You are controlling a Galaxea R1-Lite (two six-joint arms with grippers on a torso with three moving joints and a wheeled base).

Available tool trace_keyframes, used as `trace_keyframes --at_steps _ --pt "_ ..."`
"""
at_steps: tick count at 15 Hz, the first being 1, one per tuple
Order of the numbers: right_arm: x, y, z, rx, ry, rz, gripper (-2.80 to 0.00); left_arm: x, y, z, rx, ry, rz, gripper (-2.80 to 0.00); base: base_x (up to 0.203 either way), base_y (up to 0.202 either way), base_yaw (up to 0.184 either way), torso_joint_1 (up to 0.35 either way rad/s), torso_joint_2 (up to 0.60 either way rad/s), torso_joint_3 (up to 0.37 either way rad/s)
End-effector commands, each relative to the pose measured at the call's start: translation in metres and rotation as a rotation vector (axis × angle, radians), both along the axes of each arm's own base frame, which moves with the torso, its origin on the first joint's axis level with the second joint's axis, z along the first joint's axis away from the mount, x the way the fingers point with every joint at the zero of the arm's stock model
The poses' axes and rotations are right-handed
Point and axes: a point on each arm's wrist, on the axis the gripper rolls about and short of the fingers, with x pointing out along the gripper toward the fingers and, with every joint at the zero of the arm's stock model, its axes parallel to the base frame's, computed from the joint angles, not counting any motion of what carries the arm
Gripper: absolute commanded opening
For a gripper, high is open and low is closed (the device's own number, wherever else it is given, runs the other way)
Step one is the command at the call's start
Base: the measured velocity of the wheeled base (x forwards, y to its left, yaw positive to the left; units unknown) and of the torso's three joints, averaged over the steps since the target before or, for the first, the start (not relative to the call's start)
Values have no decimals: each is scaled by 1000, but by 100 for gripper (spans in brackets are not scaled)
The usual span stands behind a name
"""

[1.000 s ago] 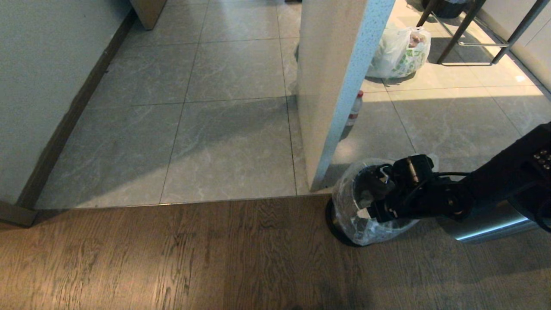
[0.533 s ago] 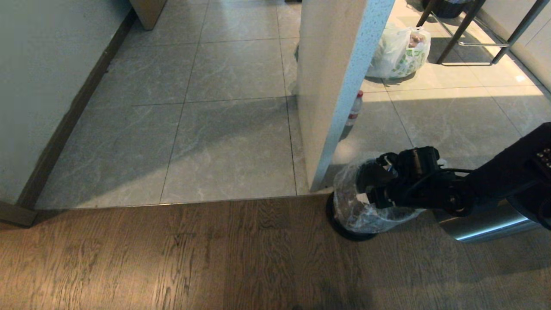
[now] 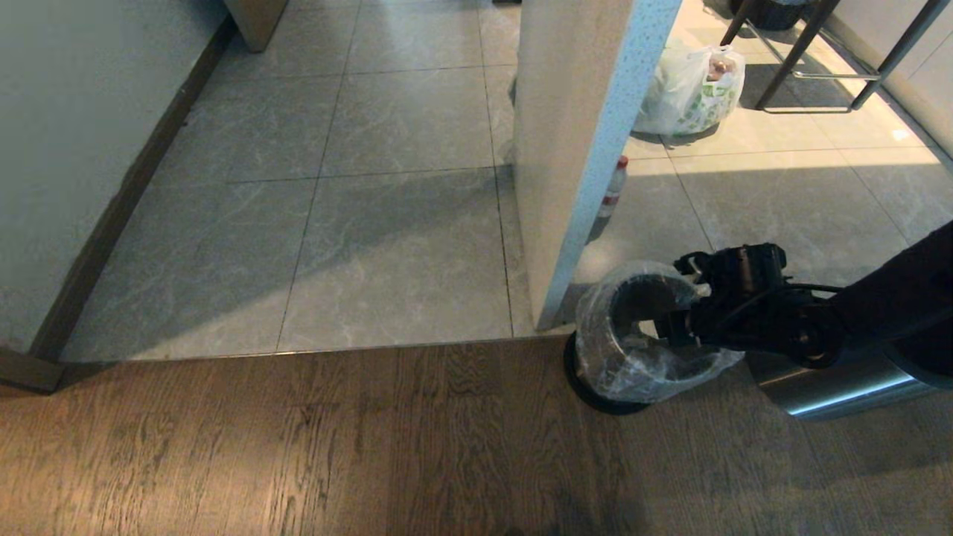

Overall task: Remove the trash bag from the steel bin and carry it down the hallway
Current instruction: Pick up the trash bag

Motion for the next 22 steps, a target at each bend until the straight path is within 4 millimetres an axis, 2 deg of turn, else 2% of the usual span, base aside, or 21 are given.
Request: trace_keyframes --at_steps 1,5,14,22 --pt "-6 -1 9 3 0 0 0 0 0 0 0 0 0 -280 0 0 0 0 0 0" --pt "-23 4 -8 -15 115 17 0 0 0 0 0 0 0 -280 0 0 0 0 0 0" --pt "-8 9 -37 -2 152 20 0 0 0 0 0 0 0 -280 0 0 0 0 0 0" --pt "6 11 -49 35 155 -4 0 0 0 0 0 0 0 -280 0 0 0 0 0 0"
